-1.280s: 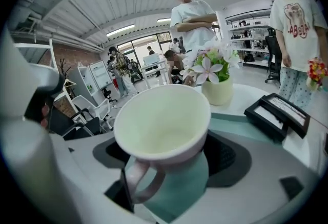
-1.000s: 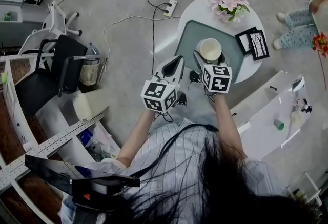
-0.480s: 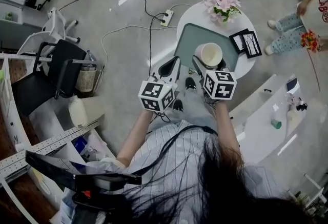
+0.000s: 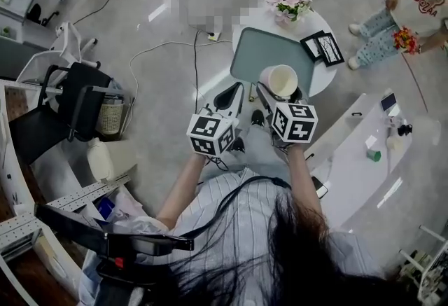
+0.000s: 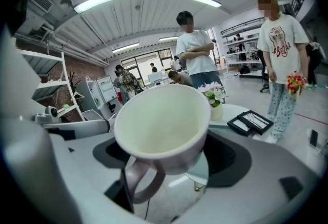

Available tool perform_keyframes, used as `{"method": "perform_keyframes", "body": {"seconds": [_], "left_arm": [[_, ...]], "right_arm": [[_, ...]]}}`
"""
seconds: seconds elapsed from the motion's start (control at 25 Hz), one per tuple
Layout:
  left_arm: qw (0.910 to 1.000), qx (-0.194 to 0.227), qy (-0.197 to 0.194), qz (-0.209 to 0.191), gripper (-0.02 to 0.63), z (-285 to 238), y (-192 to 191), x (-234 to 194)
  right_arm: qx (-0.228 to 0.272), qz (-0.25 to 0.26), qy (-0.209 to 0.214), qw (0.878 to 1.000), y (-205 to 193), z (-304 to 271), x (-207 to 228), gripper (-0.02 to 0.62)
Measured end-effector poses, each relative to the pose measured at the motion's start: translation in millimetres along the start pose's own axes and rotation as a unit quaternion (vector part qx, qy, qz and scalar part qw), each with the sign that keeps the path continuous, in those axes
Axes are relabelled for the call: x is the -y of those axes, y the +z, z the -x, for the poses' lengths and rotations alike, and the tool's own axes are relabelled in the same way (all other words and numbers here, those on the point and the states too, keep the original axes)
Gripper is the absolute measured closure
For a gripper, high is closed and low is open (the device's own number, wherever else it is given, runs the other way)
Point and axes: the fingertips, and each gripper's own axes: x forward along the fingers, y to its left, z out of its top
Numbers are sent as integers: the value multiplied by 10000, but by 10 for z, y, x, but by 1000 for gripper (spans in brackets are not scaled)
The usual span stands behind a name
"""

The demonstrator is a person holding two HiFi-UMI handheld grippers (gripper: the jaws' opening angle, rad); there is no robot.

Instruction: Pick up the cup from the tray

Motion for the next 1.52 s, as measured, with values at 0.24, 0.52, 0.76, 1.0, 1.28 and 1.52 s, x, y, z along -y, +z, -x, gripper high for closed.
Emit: {"method": "perform_keyframes", "body": {"seconds": [0.24, 0.52, 0.76, 1.0, 1.28, 1.52], "left_arm": [[9998, 26, -183, 38, 591, 43, -64, 254], [9994, -37, -349, 29, 591, 96, -179, 605], [9994, -16, -340, -21, 591, 269, -309, 962], [9995, 30, -292, -95, 591, 521, -476, 1362], [9993, 142, -230, -250, 591, 880, -616, 1754], [9993, 174, -129, -290, 591, 1305, -860, 2018]], "right_arm": [[41, -51, -54, 10000, -71, 324, 3, 186], [97, -98, -70, 9999, -168, 703, 31, 186], [99, -81, -21, 9999, -385, 1115, 60, 187], [70, -58, 87, 9999, -652, 1553, 77, 187], [224, -143, 285, 9992, -855, 2013, -24, 186], [209, -84, 382, 9990, -1165, 2449, -179, 186]]}}
